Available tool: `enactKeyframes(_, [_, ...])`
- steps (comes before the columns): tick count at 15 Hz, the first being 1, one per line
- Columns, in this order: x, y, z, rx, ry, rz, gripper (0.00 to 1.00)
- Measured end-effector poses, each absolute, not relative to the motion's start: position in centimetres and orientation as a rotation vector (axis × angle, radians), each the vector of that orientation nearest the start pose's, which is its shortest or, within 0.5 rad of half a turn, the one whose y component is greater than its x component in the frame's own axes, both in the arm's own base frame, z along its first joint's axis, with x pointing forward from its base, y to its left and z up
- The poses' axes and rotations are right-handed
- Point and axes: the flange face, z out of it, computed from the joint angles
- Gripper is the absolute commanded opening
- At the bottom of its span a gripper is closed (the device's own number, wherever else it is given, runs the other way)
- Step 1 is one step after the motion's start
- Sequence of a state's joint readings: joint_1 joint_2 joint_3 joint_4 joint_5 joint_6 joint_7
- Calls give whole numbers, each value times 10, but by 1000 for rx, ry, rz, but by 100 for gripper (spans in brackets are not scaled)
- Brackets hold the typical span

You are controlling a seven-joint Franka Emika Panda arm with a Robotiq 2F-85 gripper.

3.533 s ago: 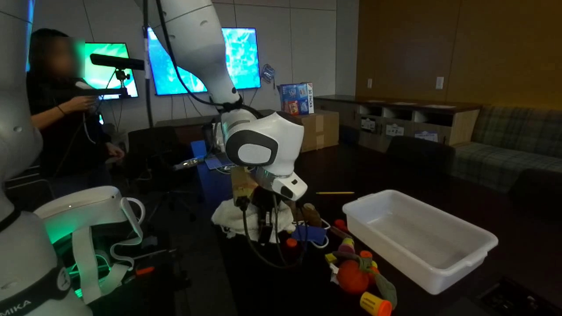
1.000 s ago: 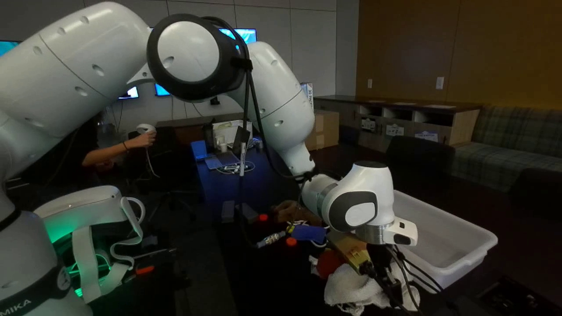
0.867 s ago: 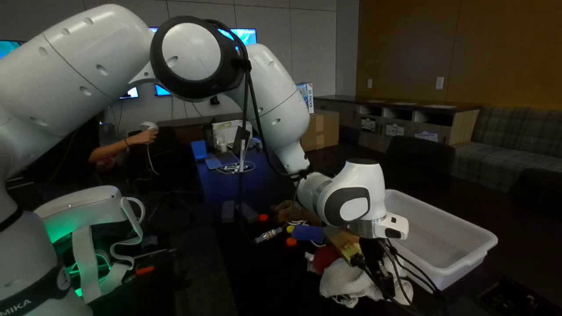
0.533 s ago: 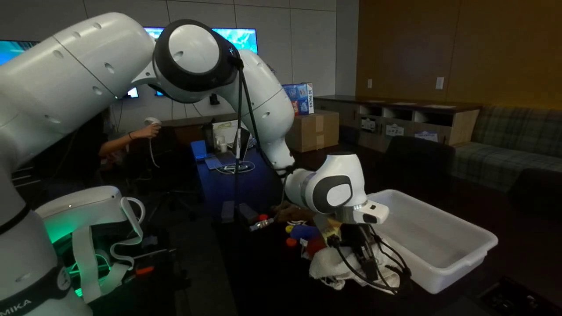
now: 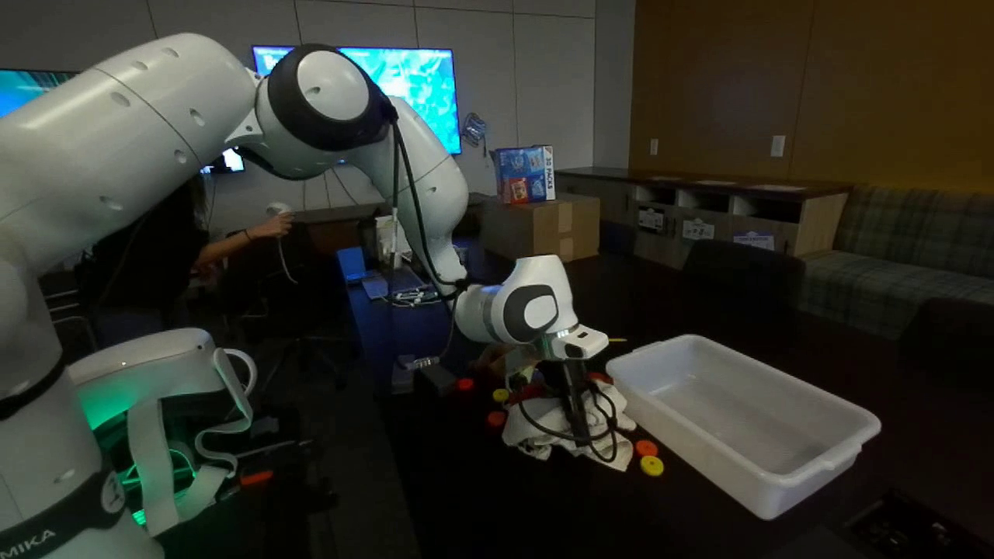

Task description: Pick up the cloth and sweep away the items on the table, then put the cloth in the bowl

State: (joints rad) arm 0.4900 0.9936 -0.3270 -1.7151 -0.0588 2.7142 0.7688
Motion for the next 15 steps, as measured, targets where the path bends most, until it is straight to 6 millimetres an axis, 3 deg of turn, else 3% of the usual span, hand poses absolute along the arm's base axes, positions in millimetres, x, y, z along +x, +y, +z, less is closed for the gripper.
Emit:
enactKeyframes(6, [611,214,43,-3290,644,-316,6])
enactKeyframes(9, [600,248,46,-3284,598,-338,6])
enactKeyframes(12, [597,257,59,-3275,577,-356,6])
enactKeyframes(15, [599,231,82,-3260,620,-373,6])
